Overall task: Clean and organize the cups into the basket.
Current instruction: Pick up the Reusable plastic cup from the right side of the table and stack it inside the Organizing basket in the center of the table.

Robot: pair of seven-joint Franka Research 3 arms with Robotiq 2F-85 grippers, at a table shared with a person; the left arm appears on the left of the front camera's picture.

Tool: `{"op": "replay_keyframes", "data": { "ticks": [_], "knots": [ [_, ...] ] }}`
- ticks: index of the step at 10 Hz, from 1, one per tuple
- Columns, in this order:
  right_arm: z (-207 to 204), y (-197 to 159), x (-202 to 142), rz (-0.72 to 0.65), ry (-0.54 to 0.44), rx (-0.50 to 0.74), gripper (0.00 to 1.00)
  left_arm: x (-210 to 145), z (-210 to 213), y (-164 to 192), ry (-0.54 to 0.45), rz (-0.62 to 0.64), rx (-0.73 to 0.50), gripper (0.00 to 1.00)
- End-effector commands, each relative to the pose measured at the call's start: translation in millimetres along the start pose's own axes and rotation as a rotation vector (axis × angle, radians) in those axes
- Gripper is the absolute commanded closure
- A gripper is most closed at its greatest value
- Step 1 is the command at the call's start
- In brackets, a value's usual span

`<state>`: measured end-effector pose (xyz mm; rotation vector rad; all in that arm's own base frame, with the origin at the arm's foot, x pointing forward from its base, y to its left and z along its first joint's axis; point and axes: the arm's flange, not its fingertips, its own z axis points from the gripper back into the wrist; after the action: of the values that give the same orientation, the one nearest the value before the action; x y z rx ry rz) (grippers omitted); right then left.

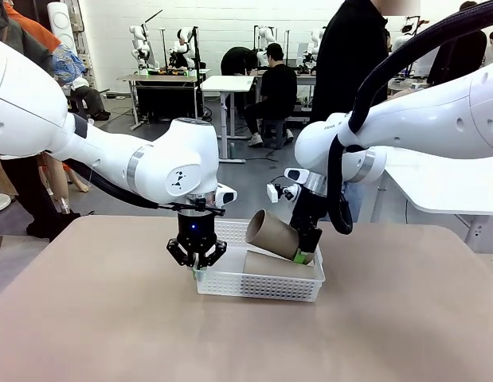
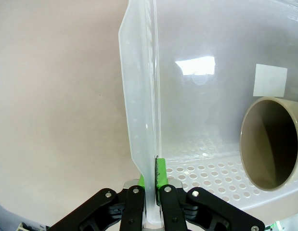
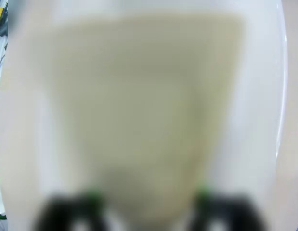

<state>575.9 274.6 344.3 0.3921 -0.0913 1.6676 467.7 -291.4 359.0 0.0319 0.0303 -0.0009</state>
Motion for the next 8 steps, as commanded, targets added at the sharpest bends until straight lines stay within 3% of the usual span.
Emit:
{"op": "replay_keyframes", "data": {
  "ticks": [1, 3, 8],
  "knots": [
    [-16.6, -4.7, -2.4, 0.010, -0.041, 0.024, 0.10, 0.6, 1.0, 2.0, -0.002, -0.007, 0.000, 1.00],
    [-19.0, -5.5, -1.0, 0.009, -0.040, 0.023, 0.00, 0.6, 1.0, 2.0, -0.002, -0.007, 0.000, 1.00],
    [-23.9, -5.1, 3.3, 0.018, -0.052, 0.009, 0.00, 0.6, 1.0, 2.0, -0.002, -0.007, 0.000, 1.00]
  ]
}}
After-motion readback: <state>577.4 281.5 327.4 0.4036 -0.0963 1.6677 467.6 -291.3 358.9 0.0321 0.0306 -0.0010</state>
